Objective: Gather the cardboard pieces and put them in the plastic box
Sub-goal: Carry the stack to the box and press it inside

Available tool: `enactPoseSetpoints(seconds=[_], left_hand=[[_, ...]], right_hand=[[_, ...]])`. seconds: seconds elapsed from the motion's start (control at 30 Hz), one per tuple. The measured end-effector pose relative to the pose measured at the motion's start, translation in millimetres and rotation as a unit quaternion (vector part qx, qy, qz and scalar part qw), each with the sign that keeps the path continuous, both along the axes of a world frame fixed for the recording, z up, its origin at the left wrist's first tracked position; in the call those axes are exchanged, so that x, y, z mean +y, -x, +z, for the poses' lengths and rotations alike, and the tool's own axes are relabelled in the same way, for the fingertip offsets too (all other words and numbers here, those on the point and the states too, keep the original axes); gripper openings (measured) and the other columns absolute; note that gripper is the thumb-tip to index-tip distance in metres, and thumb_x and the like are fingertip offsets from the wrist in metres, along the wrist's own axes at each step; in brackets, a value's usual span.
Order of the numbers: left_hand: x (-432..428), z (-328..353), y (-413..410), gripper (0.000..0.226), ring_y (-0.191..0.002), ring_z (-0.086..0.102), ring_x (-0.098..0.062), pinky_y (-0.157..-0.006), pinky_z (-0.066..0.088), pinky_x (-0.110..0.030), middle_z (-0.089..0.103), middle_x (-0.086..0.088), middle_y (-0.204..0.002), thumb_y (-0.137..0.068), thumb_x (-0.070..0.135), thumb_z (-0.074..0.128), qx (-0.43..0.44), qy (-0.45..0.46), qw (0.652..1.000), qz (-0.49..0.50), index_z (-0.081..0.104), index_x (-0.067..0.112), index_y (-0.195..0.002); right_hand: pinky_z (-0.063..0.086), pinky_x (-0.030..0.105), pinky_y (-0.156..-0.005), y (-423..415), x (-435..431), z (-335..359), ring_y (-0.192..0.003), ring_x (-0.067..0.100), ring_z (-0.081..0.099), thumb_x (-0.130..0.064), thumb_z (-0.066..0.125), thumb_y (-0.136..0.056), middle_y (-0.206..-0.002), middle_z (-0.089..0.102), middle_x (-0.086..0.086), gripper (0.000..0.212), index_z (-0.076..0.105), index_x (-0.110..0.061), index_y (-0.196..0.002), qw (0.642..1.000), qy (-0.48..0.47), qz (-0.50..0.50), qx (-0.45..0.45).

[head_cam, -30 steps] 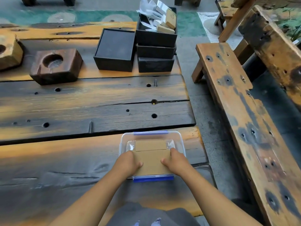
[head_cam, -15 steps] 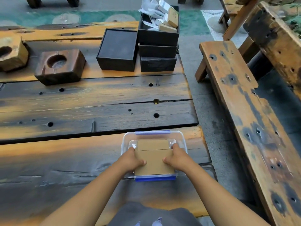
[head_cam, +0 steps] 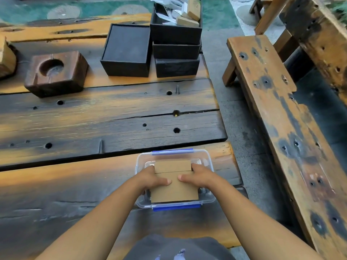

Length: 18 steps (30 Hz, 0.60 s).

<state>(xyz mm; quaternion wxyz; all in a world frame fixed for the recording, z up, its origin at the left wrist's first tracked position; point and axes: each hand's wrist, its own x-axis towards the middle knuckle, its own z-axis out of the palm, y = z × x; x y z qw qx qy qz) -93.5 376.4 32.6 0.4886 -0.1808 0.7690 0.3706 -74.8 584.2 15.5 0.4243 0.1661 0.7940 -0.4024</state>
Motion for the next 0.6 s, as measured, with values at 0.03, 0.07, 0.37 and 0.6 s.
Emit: enactPoseSetpoints(seconds=[0.03, 0.07, 0.37, 0.6], left_hand=[[-0.3, -0.5, 1.0, 0.067, -0.098, 0.058, -0.021, -0.071, 0.047, -0.036, 0.062, -0.003, -0.118, -0.068, 0.042, 0.083, -0.008, 0.003, 1.000, 0.002, 0.050, 0.023, -0.124], [-0.5, -1.2, 1.8, 0.069, -0.103, 0.058, -0.024, -0.077, 0.048, -0.041, 0.062, -0.004, -0.120, -0.067, 0.043, 0.083, -0.012, 0.007, 1.000, 0.000, 0.049, 0.022, -0.123], [-8.5, -8.3, 1.3, 0.064, -0.102, 0.066, -0.024, -0.090, 0.055, -0.038, 0.067, -0.008, -0.115, -0.066, 0.029, 0.087, -0.017, -0.036, 0.999, -0.008, 0.057, 0.009, -0.119], [-9.8, -10.4, 4.4, 0.067, -0.107, 0.062, -0.025, -0.100, 0.051, -0.041, 0.063, -0.007, -0.119, -0.067, 0.027, 0.086, -0.022, -0.006, 0.998, -0.058, 0.054, 0.008, -0.123]], right_hand=[[0.053, 0.035, -0.096, 0.8, 0.8, -0.4, -0.111, 0.020, 0.063, -0.053, 0.073, -0.075, -0.125, 0.064, -0.001, 0.064, 0.057, -0.024, -0.129, 1.000, 0.003, 0.000, -0.001], [0.054, 0.037, -0.096, 1.4, 2.2, -0.7, -0.110, 0.020, 0.064, -0.053, 0.073, -0.074, -0.124, 0.065, 0.000, 0.063, 0.059, -0.023, -0.127, 1.000, 0.010, -0.002, -0.004], [0.054, 0.044, -0.098, -1.2, 4.8, -5.6, -0.115, 0.023, 0.062, -0.049, 0.078, -0.071, -0.131, 0.058, 0.001, 0.069, 0.057, -0.018, -0.130, 0.999, 0.051, -0.015, -0.012], [0.052, 0.042, -0.102, 2.8, 7.7, -9.0, -0.115, 0.021, 0.063, -0.047, 0.081, -0.070, -0.130, 0.062, 0.000, 0.076, 0.049, -0.021, -0.134, 0.998, 0.055, -0.011, -0.032]])
